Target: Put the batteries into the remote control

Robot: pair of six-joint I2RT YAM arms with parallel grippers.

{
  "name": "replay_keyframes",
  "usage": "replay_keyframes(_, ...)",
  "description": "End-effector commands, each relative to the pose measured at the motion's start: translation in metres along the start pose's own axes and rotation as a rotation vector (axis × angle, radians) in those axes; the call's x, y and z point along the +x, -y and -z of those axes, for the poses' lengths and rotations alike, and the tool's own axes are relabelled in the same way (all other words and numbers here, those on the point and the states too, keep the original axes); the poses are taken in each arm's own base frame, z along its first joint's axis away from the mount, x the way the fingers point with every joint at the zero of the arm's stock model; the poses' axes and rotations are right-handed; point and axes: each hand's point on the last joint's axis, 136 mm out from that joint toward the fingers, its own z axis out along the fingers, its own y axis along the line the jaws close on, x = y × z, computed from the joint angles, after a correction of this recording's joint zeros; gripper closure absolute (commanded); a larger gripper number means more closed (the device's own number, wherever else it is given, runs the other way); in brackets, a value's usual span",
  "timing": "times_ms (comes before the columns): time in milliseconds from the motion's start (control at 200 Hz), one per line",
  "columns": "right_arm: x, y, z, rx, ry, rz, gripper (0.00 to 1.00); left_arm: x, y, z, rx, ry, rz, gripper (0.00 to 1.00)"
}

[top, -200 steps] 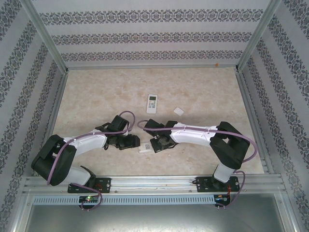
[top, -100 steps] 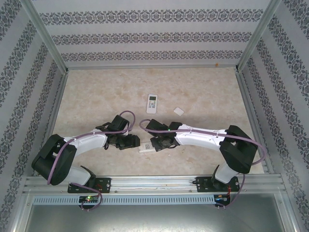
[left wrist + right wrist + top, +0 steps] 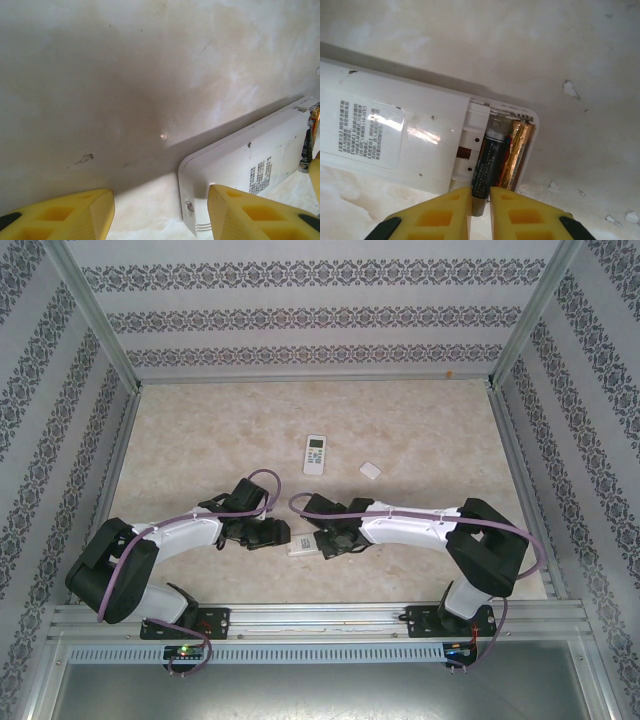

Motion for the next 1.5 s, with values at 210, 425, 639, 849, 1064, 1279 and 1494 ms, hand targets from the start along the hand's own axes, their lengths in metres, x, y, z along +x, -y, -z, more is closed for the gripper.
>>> replay_keyframes(210, 0.003, 0.005, -0.012, 0.059, -0.025, 0.019, 0.83, 0.001, -0.003, -0.021, -0.012, 0.003, -0.057, 0.44)
replay_keyframes(425, 0.005, 0.012, -0.021, 0.099, -0.023, 0.029, 0.86, 0.0, -0.002, -0.02, -0.007, 0.006, -0.058, 0.44)
replay_keyframes(639, 0.012, 0.019, -0.041, 0.124, -0.038, 0.028, 0.9, 0.001, -0.003, -0.02, -0.009, 0.006, -0.058, 0.44)
replay_keyframes(849, -0.015, 0.004, 0.008, 0.042, 0.081, 0.011, 0.86, 0.0, -0.004, -0.02, -0.014, 0.008, -0.058, 0.44)
replay_keyframes(1064, -0.033, 0.023, 0.034, 0.046, 0.194, -0.054, 0.8, -0.003, 0.0, -0.018, -0.007, 0.02, -0.06, 0.41)
replay_keyframes(1279, -0.014, 0.024, -0.01, 0.049, 0.087, -0.07, 0.85, -0.006, 0.001, -0.009, -0.01, 0.059, -0.068, 0.38)
replay_keyframes(1494, -0.013, 0.022, -0.011, 0.058, 0.071, -0.059, 0.87, -0.01, 0.003, 0.002, -0.009, 0.109, -0.081, 0.33)
